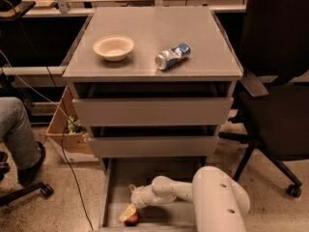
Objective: Pick apple from bottom drawer and place on counter
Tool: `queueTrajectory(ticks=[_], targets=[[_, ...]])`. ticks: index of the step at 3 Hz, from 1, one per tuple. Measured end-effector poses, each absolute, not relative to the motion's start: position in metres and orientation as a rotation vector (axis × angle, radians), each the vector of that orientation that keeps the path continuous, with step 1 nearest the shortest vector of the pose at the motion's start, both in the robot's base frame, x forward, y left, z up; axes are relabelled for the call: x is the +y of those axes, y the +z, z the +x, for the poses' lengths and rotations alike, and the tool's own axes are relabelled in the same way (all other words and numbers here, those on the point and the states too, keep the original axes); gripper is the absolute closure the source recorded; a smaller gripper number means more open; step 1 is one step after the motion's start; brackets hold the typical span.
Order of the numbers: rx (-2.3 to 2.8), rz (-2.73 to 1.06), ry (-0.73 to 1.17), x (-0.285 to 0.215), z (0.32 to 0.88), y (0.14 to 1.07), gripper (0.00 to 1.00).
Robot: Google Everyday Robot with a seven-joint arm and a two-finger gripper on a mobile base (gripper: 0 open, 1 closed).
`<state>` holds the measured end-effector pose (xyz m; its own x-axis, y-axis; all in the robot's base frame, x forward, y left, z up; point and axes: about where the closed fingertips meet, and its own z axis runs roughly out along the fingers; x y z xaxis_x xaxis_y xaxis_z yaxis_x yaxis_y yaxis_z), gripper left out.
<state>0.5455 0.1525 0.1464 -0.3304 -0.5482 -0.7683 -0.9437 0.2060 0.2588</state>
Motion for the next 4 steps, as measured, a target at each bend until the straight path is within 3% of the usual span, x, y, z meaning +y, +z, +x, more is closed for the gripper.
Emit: queueTrajectory(ticks=[4], targets=[[2.039,-1.385,0.961,0.122,0.534,0.127,0.0]])
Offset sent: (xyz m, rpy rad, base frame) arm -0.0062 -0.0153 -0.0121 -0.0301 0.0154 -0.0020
